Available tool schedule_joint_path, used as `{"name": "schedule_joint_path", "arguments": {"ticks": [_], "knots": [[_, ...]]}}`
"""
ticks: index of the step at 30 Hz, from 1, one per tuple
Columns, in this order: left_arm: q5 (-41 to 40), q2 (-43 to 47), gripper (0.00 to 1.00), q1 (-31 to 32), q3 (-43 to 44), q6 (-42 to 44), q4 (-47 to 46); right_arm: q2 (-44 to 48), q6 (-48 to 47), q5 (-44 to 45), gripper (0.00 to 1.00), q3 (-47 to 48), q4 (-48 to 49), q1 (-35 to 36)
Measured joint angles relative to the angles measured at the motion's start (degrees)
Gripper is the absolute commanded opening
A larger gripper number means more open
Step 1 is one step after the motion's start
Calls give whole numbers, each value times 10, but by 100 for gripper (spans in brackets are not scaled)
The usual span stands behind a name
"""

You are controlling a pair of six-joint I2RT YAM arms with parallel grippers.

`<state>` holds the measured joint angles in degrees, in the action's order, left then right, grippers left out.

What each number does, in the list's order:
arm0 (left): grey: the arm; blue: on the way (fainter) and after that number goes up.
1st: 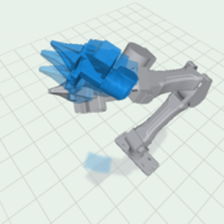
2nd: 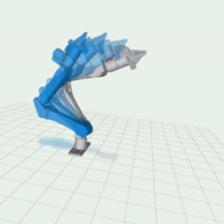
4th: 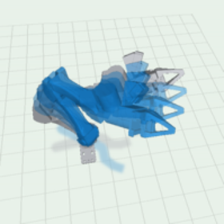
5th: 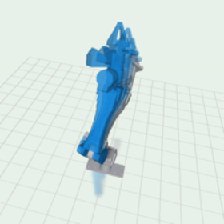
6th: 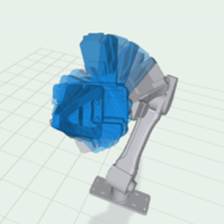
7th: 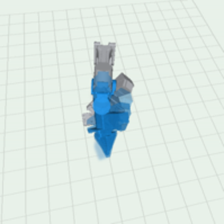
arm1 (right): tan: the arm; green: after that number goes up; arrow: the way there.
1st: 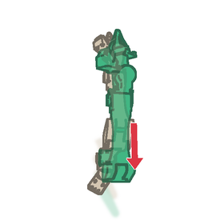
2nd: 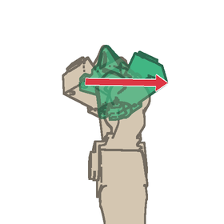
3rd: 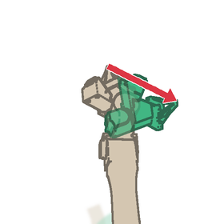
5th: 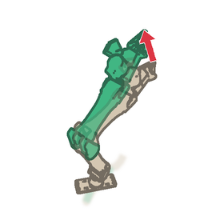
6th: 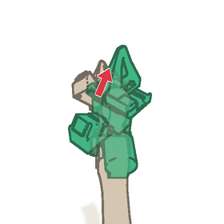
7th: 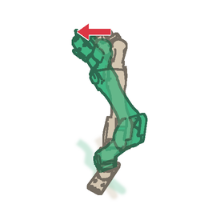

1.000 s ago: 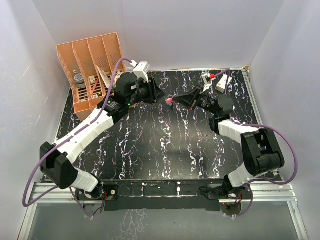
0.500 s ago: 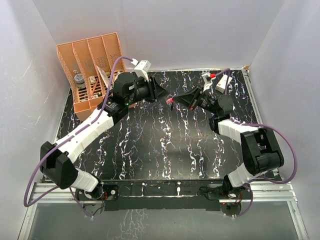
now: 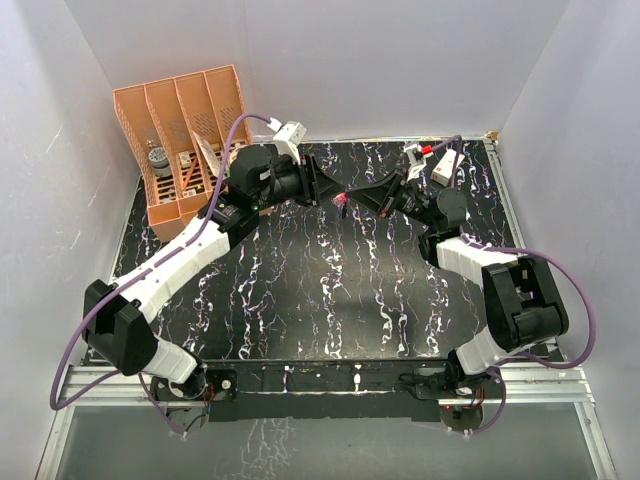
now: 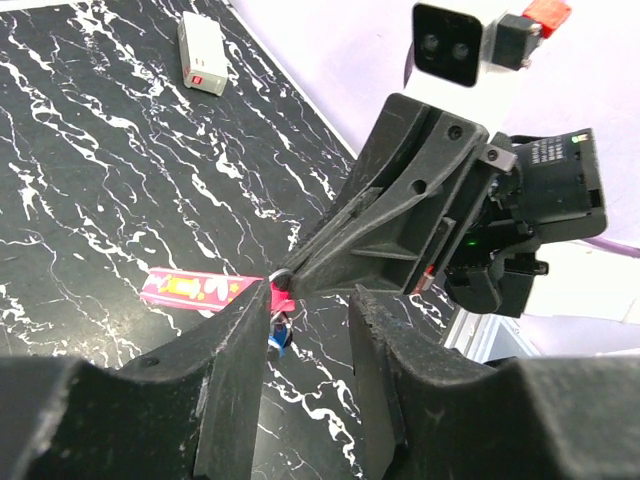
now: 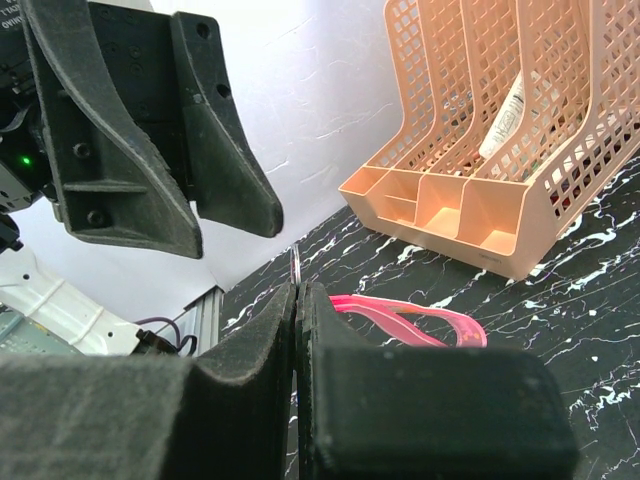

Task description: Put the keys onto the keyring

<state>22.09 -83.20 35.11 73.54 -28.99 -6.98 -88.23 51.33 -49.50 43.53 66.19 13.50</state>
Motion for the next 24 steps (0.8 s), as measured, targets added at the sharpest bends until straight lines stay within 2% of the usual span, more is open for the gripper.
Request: {"name": "schedule_joint_path", "arguments": {"ticks": [24], "knots": [[25, -23, 34, -9, -24, -16, -36, 7, 2, 1, 0, 2, 0, 0]]}}
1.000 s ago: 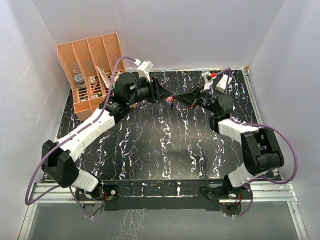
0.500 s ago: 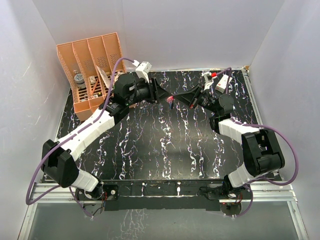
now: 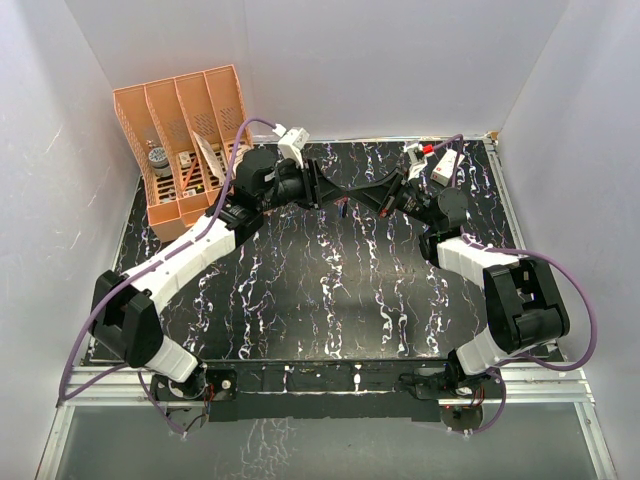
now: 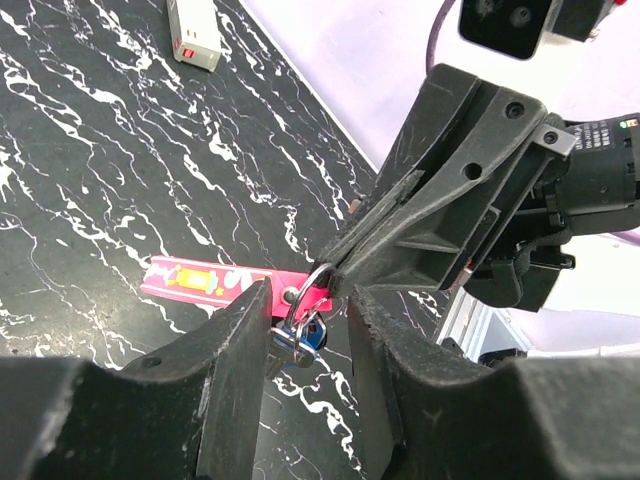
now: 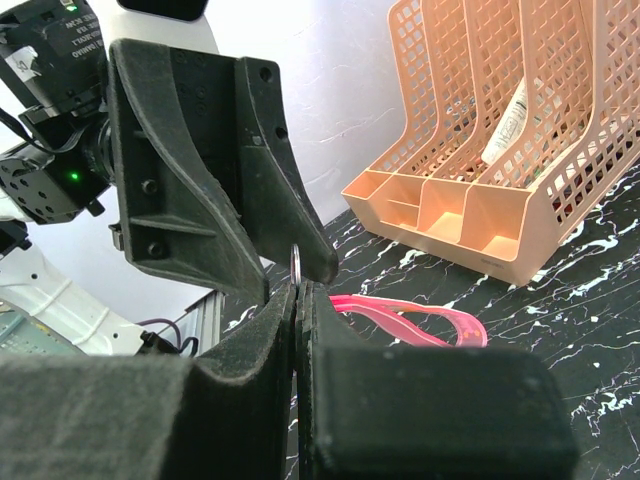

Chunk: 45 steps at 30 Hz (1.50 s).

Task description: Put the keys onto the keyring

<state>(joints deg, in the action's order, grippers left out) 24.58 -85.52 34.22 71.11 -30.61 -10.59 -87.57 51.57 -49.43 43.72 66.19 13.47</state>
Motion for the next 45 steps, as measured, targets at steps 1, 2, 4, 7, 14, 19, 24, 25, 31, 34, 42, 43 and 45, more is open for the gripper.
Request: {"name": "schedule_joint_path", "arguments": {"ticks": [1, 2, 4, 7, 14, 19, 24, 25, 31, 34, 42, 43, 45], "knots": [[2, -3, 33, 0, 0, -1, 0, 0, 0, 0, 0, 0, 0, 0], [3, -5, 31, 0, 0, -1, 1, 0, 0, 0, 0, 0, 0, 0], [5, -7, 28, 0, 0, -1, 1, 0, 0, 0, 0, 0, 0, 0], [5, -7, 26, 0, 0, -2, -1, 0, 0, 0, 0, 0, 0, 0], [6, -7, 18, 0, 0, -1, -2, 0, 1, 0, 0, 0, 0, 0], [6, -7, 13, 0, 0, -1, -2, 0, 4, 0, 0, 0, 1, 0], [5, -7, 8, 0, 0, -1, -2, 0, 6, 2, 0, 0, 1, 0], [5, -7, 6, 0, 0, -1, -2, 0, 7, 2, 0, 0, 1, 0], [6, -6, 0, 0, 0, -1, -2, 0, 10, 6, 0, 0, 1, 0], [5, -6, 0, 0, 0, -1, -5, 0, 10, 9, 0, 0, 1, -1], [3, -1, 0, 0, 0, 0, -5, 0, 8, 15, 57, 0, -2, -2], [1, 0, 0, 0, 0, 1, -2, 1, 5, 17, 64, 0, -6, -2], [-3, 1, 0, 0, 2, 4, 7, 7, -7, 22, 78, 0, -26, -7]]}}
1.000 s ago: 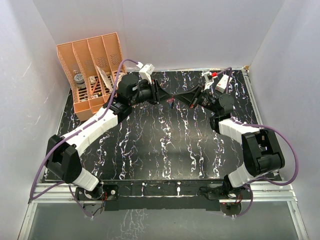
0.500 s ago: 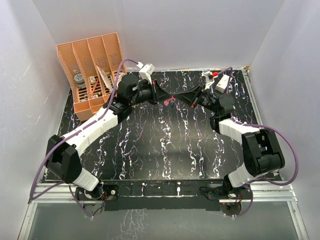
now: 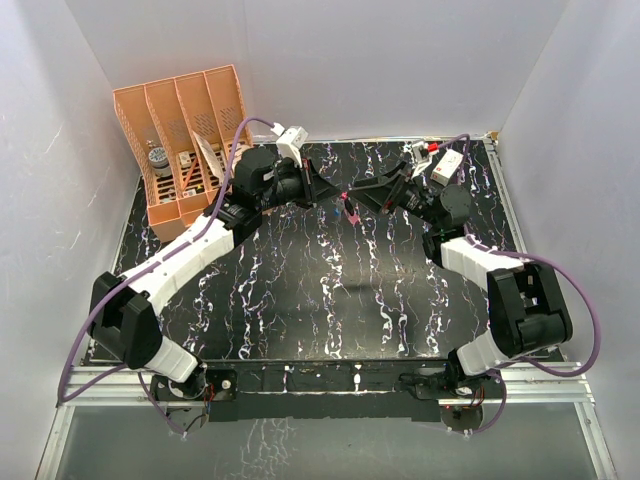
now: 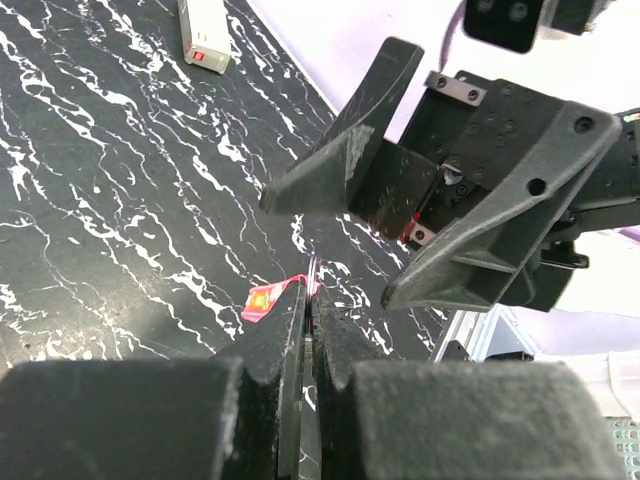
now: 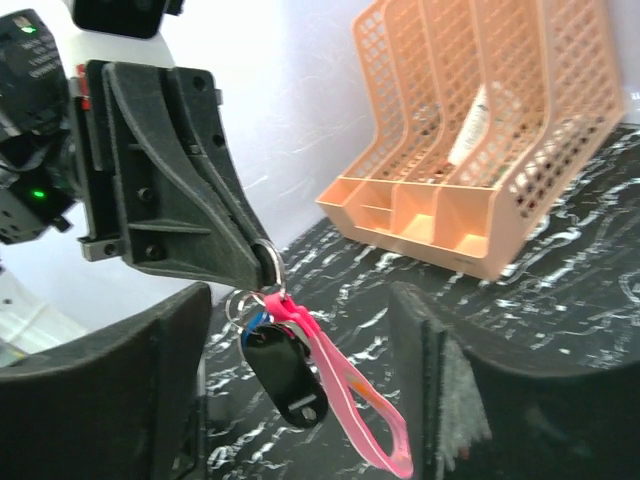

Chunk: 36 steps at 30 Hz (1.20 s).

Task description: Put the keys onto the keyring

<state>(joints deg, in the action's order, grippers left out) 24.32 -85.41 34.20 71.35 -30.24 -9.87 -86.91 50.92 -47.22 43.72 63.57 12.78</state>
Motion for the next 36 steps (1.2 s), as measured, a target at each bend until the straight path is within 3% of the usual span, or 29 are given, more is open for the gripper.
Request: {"name": "schedule_joint_path", "arguments": {"ticks": [2, 3, 14, 20, 28, 36], "knots": [[-7, 0, 0, 0, 4, 4, 14, 13, -22, 7, 97, 1, -35, -6], [-10, 0, 0, 0, 7, 6, 22, 20, -33, 9, 98, 4, -52, -8], [-32, -26, 0, 0, 137, 24, 144, 127, -270, 66, 98, 91, -353, -4], [-34, -65, 0, 0, 195, 30, 206, 138, -346, 90, 98, 95, -450, 22], [-35, -91, 0, 0, 211, 32, 269, 137, -402, 142, 98, 98, -512, 91], [-32, -91, 0, 0, 223, 32, 290, 106, -392, 176, 98, 99, -486, 113]]}}
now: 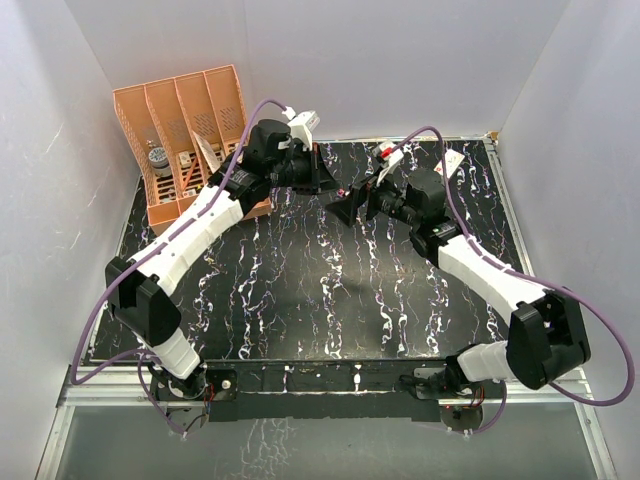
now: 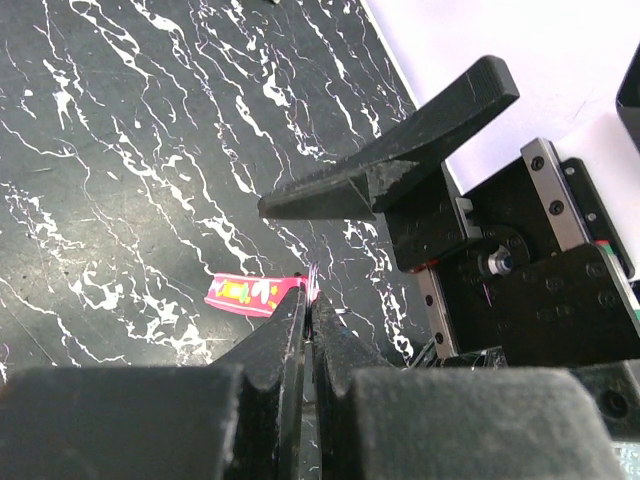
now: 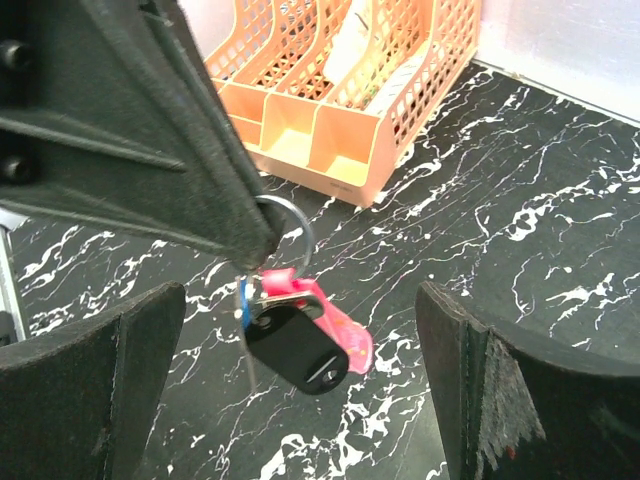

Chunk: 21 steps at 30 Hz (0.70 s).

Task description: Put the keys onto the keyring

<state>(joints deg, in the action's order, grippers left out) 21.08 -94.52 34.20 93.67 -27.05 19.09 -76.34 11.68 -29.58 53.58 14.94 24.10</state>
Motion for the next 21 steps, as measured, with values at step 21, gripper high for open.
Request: {"name": "schedule_joint_path", "arguments": {"ticks": [21], "knots": [[3, 1, 0, 0, 30, 10, 78, -42, 13, 25, 98, 0, 27, -21]]}}
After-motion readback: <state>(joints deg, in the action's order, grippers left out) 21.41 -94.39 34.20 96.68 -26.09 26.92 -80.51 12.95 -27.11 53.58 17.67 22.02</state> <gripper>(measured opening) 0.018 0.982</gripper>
